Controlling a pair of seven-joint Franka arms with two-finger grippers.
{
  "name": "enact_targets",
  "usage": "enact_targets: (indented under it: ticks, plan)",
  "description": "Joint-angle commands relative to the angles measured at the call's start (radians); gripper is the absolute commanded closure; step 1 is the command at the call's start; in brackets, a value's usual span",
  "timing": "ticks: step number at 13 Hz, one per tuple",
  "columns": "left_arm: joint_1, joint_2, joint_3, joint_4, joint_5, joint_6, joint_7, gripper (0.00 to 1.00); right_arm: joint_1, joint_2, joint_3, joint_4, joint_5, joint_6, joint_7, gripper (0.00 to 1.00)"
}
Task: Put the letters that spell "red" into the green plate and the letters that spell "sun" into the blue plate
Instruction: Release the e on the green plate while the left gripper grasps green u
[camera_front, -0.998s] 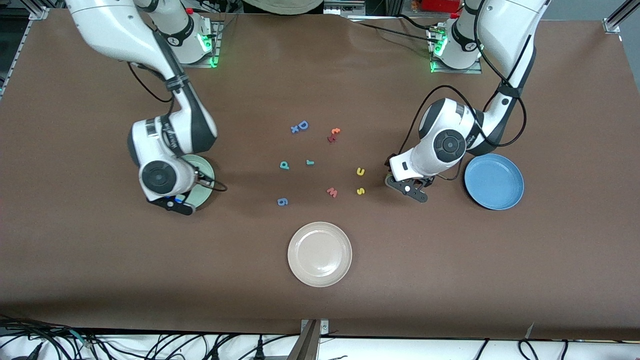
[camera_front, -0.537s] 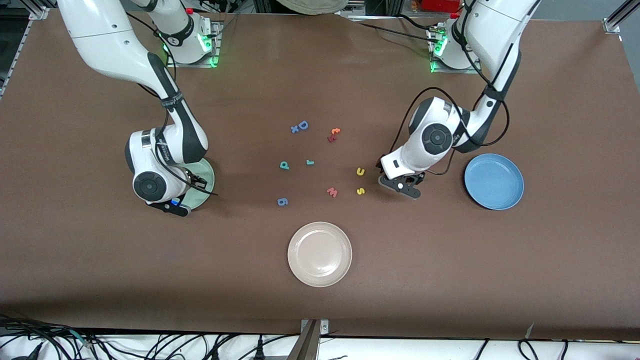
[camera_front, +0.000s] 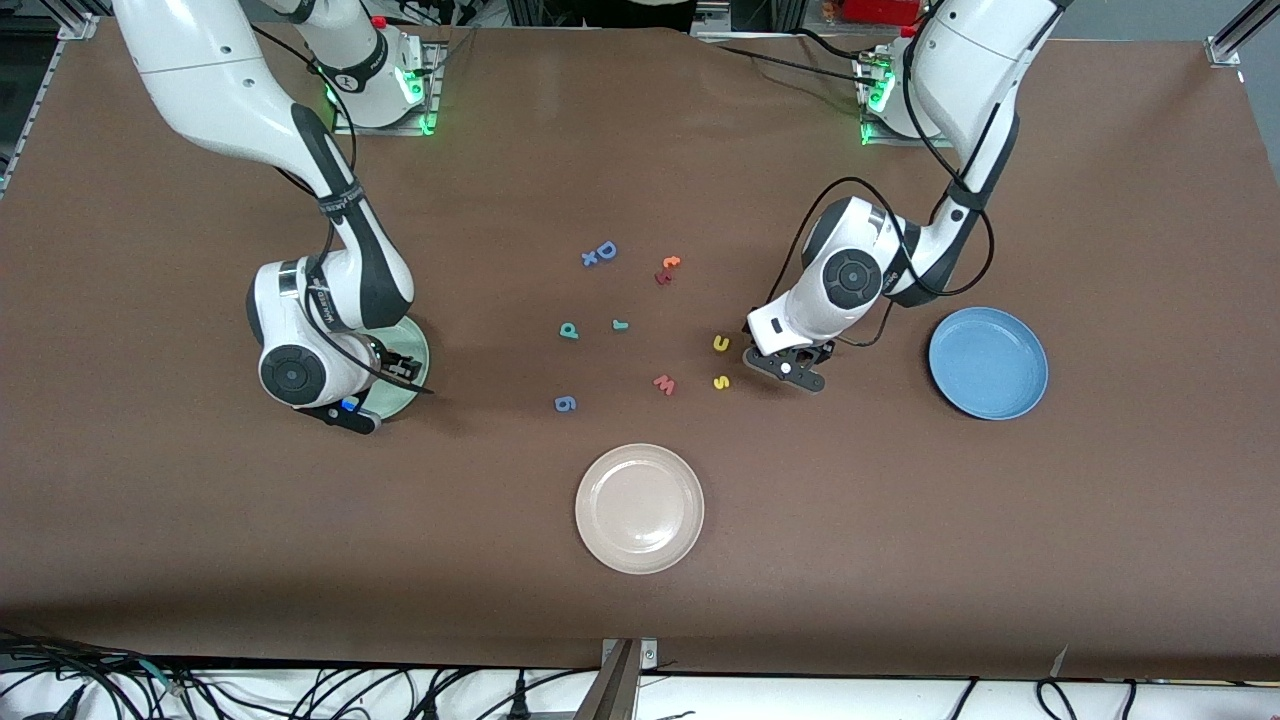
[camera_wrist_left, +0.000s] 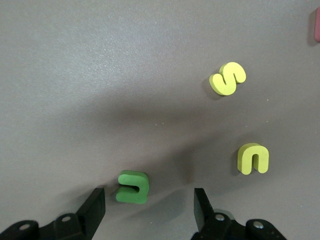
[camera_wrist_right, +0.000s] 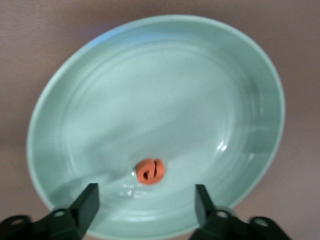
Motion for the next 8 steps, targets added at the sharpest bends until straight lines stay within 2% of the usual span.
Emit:
enact_targets:
  ticks: [1,2,4,8]
  plan:
    - [-0.015,0.003,0.015,-0.008,0.032,0.026,0.0,0.28,0.002,-0.076,0.011,0.038,0.019,-0.095,0.002,0.0]
    - [-0.015,0.003,0.017,-0.008,0.049,0.029,0.0,0.29,0.013,-0.1,0.016,0.038,0.02,-0.106,0.03,0.0]
    - [-0.015,0.004,0.018,-0.008,0.049,0.029,0.002,0.32,0.024,-0.11,0.071,0.038,0.02,-0.091,0.156,0.0]
    - [-0.015,0.009,0.021,-0.008,0.052,0.032,0.011,0.4,0.034,-0.093,0.158,0.026,0.057,0.016,0.374,0.0]
